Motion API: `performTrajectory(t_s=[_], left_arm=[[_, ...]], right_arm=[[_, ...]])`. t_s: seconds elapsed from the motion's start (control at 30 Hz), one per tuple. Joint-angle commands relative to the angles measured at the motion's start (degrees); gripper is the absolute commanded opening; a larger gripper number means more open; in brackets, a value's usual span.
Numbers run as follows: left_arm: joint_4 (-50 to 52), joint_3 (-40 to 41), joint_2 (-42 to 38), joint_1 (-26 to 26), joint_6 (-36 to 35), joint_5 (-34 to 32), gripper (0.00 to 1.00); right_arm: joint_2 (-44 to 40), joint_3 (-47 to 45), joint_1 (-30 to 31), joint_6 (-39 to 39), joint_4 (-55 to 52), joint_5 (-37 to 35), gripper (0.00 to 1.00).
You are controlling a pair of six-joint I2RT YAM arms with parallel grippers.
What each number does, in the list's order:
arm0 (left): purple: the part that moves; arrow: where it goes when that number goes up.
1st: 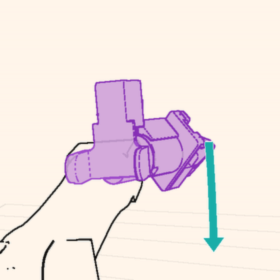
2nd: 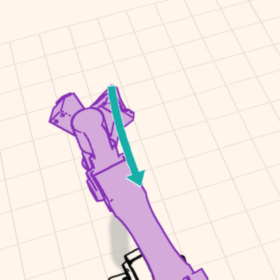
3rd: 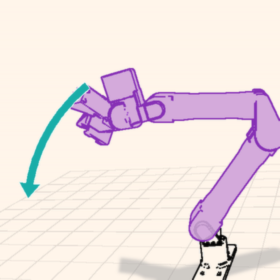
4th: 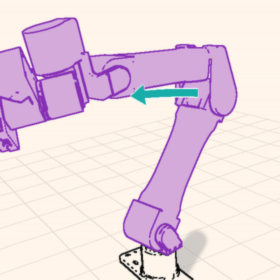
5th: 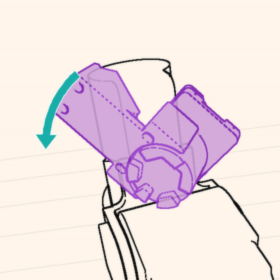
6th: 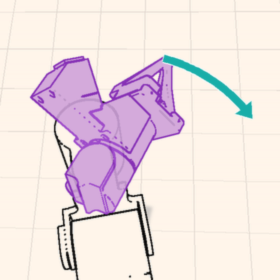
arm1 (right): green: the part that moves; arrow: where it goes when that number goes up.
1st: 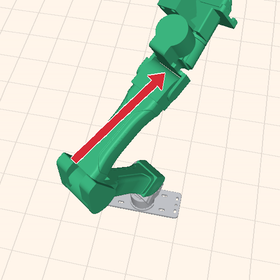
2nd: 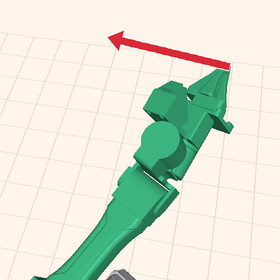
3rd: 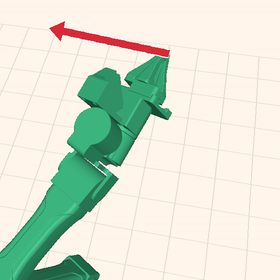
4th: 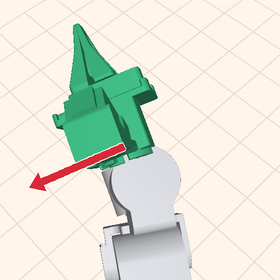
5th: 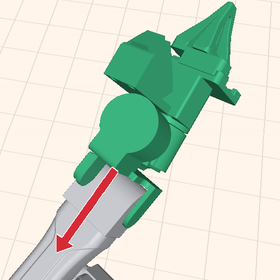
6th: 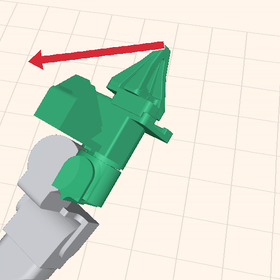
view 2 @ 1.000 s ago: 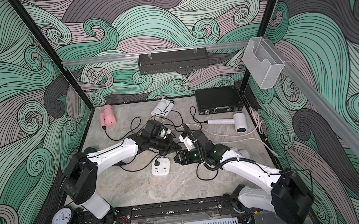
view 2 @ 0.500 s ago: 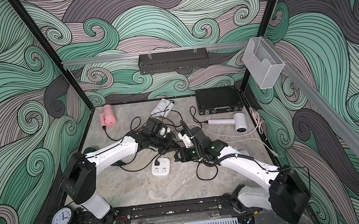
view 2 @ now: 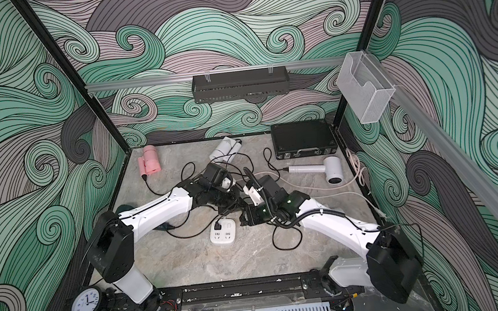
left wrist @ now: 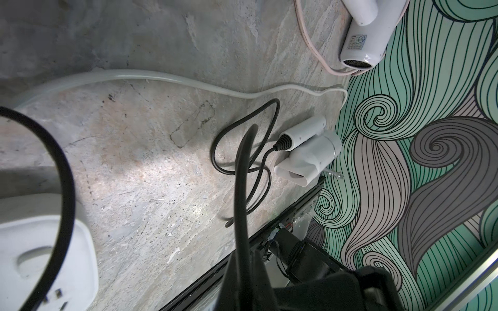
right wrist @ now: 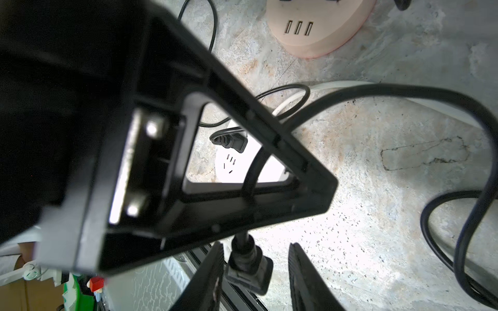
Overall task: Charge the blow dryers
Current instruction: Pick up the plug from the center of the board.
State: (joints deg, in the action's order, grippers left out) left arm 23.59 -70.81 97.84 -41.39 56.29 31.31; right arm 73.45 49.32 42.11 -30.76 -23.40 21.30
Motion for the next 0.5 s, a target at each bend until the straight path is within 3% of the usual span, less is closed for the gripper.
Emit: performTrajectory(t_s=[0.0, 0.27, 0.47], left_arm=[[2.72, -2.51, 0.77, -0.61, -1.36, -2.14, 0.0], [2.58, -2.98, 1.05, -0.89, -0.85, -2.74, 0.0], [2.61, -3.02, 1.29, -1.23, -0.97, -2.66, 0.0]], right_arm=[[0.38, 1.9, 1.84, -0.68, -3.45, -4.75, 0.42], [1.52, 2.39, 3.85, -1.4, -2.47, -7.72, 0.41], [2.72, 3.01, 3.95, -1.33, -1.39, -8.2, 0.35]])
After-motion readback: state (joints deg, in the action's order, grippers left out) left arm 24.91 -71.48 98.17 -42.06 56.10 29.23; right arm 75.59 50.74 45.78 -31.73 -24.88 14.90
